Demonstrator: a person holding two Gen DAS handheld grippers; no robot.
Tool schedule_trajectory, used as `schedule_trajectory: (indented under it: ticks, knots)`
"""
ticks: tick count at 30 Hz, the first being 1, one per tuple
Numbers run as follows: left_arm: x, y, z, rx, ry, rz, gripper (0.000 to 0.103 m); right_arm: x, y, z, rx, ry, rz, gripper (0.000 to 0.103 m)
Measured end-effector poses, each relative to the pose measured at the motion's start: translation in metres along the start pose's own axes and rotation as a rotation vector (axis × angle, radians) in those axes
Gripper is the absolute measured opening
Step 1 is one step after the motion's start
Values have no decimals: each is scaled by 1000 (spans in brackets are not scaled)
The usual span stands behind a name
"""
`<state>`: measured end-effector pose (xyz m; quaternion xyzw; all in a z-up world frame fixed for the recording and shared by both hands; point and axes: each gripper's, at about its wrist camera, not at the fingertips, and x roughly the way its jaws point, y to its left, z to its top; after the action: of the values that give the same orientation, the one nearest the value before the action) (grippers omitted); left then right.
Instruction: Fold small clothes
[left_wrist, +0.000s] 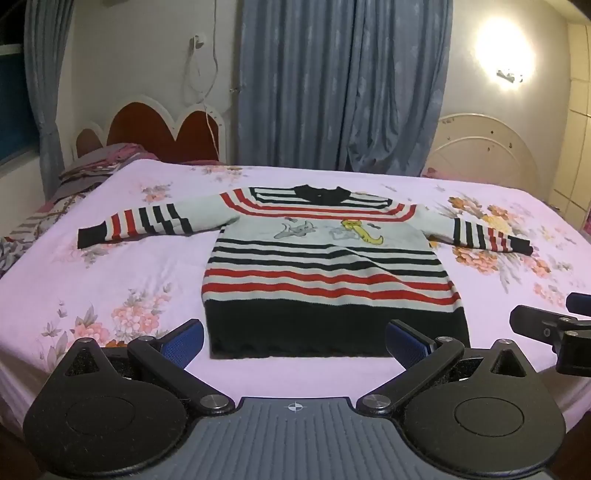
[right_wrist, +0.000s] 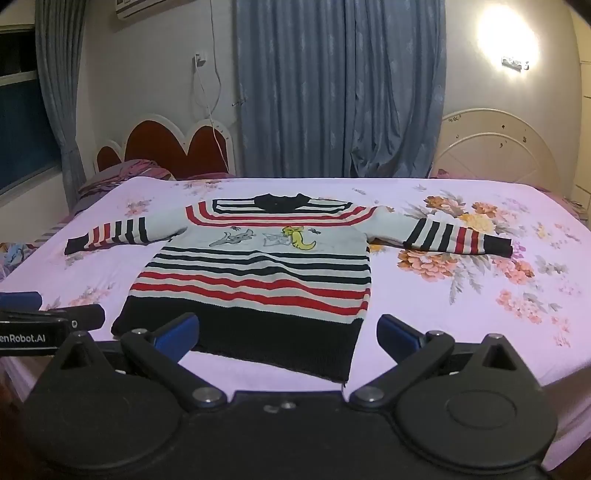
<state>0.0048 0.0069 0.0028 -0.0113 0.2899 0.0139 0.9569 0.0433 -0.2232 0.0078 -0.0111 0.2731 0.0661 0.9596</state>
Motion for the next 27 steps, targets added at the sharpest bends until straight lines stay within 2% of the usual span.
schedule_trajectory:
  ticks: [27]
  knots:
    - [4, -4, 8, 12, -6, 15, 103, 0, -3, 0, 4, -3, 3, 102]
